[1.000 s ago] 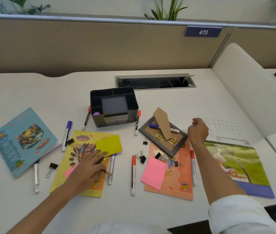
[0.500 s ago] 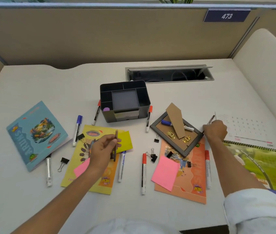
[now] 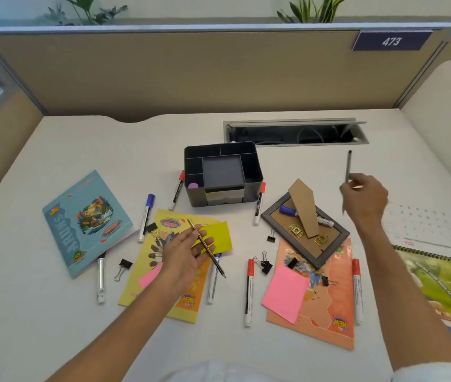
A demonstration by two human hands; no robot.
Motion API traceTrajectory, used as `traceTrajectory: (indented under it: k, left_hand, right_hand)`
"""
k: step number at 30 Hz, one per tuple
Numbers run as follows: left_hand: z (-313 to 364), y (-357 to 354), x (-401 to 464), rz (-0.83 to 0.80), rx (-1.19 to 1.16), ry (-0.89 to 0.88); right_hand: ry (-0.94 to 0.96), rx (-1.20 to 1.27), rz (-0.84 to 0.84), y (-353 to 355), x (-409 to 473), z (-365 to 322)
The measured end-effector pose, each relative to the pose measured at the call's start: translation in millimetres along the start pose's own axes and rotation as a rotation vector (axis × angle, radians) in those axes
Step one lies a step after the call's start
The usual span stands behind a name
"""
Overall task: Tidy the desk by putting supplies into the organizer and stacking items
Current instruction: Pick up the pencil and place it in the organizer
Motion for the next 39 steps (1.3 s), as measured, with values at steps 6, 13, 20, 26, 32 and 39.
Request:
traceTrajectory:
  k: [6, 13, 20, 26, 32, 39]
  left_hand:
    - [0.9, -14.5, -8.5, -0.031, -0.032, 0.009]
    - [-0.1, -37.2, -24.8, -0.066, -0.001, -0.019]
    - [-0.2, -39.2, -35.1, -0.075, 0.001, -0.026]
    - [-0.3, -35.4, -37.5, -0.073, 0.039, -0.03]
    - [6.5, -28.3, -36.8, -0.009, -0.027, 0.005]
    - [22.3, -23.8, -25.9, 0.073, -0.158, 0.018]
  right_hand:
    - [0.156, 0.135, -0.534, -17.0, -71.0, -44.8]
    - [0.244, 0.162, -0.867, -43.5, -153.0, -71.0]
    - [0.368, 0.137, -0.83, -60.3, -186.6, -75.5]
    - [0.407, 0.035, -0.754, -66.5, -197.4, -73.3]
    - [0.437, 0.108, -0.771, -65.6, -194.1, -66.4]
    - [0.262, 0.217, -1.025, -67.3, -197.6, -61.6]
Point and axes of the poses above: each hand's wrist, its own x-axis towards the middle knuckle, its own y-axis out of the back of the hand, z = x × y, the point moved 2 cm from there along x, towards the middle knuckle, and after that the axes turned 7 degrees about -y, right-handed, at the moved point
